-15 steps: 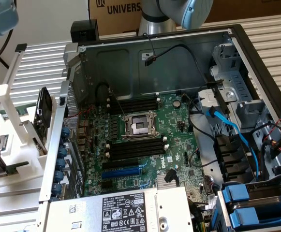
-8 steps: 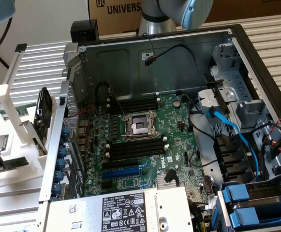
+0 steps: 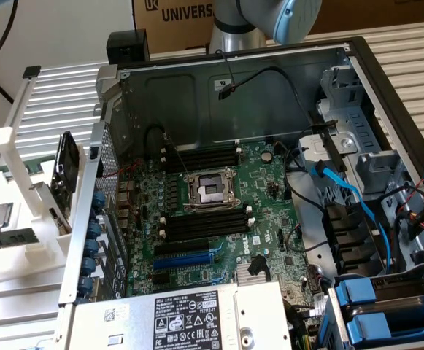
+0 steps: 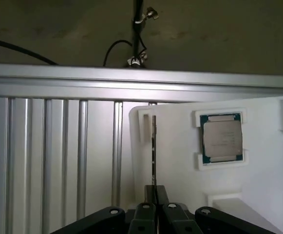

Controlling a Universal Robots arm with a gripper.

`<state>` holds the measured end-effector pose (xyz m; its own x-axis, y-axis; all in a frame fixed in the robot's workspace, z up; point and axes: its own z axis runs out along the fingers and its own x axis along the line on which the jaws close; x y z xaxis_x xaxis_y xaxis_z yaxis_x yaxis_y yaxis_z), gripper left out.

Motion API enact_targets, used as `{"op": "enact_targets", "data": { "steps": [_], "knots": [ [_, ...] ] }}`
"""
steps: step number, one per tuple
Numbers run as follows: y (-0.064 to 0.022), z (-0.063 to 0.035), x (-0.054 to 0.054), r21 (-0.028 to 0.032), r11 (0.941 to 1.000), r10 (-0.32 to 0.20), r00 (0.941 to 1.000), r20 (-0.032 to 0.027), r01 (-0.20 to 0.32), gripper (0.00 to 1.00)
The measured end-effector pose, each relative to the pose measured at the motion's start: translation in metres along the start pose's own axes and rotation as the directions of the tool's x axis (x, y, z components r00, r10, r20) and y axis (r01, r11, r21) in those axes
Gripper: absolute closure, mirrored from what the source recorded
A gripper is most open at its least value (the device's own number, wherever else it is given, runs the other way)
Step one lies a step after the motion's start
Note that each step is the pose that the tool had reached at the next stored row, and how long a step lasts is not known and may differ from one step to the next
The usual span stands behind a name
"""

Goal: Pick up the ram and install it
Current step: 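Pick up the ram and move it above insertion slot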

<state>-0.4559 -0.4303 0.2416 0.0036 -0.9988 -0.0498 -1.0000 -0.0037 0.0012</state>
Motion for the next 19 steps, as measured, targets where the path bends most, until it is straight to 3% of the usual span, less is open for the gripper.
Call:
{"op": "enact_targets", "data": {
  "steps": [2,7,13,15,19],
  "knots": [
    [-0.0001,-0.0069,0.000,0.0005,1.0000,0.009,1.0000,0.0004,-0.009,0.88],
    [0.0003,-0.0506,-0.002,0.0011,0.9998,0.020,0.9998,0.0005,-0.020,0.88],
    [0.0030,-0.0827,-0.004,0.0011,0.9998,0.020,0.9998,0.0005,-0.020,0.88],
    [0.0036,-0.1063,-0.005,0.0011,0.9998,0.019,0.9998,0.0004,-0.019,0.88],
    [0.0037,-0.1198,-0.006,0.0067,0.9999,0.011,0.9999,0.0006,-0.011,0.88]
  ]
}}
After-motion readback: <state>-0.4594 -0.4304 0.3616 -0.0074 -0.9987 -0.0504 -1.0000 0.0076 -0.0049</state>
